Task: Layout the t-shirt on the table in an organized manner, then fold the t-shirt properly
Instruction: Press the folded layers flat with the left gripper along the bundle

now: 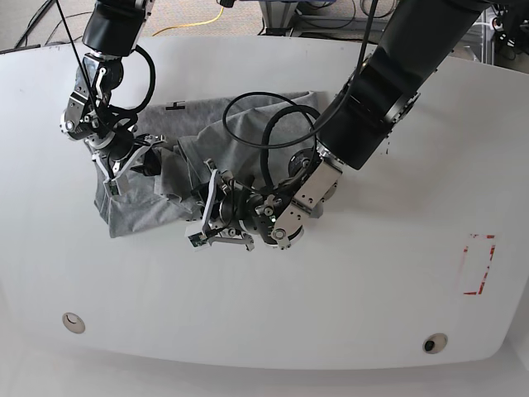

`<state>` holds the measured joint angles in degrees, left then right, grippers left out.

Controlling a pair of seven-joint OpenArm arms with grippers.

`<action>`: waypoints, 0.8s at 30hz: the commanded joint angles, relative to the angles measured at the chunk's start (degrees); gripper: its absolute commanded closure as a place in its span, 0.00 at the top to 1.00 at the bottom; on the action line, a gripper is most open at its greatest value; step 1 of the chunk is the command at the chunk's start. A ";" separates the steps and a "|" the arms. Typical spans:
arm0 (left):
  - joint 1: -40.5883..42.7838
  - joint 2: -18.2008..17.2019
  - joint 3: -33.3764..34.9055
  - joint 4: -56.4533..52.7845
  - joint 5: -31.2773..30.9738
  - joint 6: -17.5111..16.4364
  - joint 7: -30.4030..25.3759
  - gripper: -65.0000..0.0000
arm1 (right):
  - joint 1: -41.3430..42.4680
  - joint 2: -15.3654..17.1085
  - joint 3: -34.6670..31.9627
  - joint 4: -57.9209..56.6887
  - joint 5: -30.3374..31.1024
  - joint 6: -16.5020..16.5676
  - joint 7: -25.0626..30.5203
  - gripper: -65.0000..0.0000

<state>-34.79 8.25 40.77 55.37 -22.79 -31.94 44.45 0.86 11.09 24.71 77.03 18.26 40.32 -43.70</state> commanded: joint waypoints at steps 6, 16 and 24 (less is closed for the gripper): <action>-1.65 0.75 -2.49 4.98 -0.99 0.16 -1.06 1.00 | 0.06 0.29 -0.14 0.02 -1.87 -0.32 -2.23 0.02; 0.63 0.75 -6.71 19.48 -3.37 -0.28 3.25 1.00 | 0.06 0.29 -0.14 0.02 -1.87 -0.32 -2.23 0.02; 6.08 -2.84 -6.97 27.66 -4.51 -0.28 8.70 1.00 | 0.06 0.47 -0.14 0.11 -1.87 -0.32 -2.23 0.02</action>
<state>-29.63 7.35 34.17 80.84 -26.89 -32.12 53.34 0.89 11.11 24.69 77.03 18.33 40.32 -43.68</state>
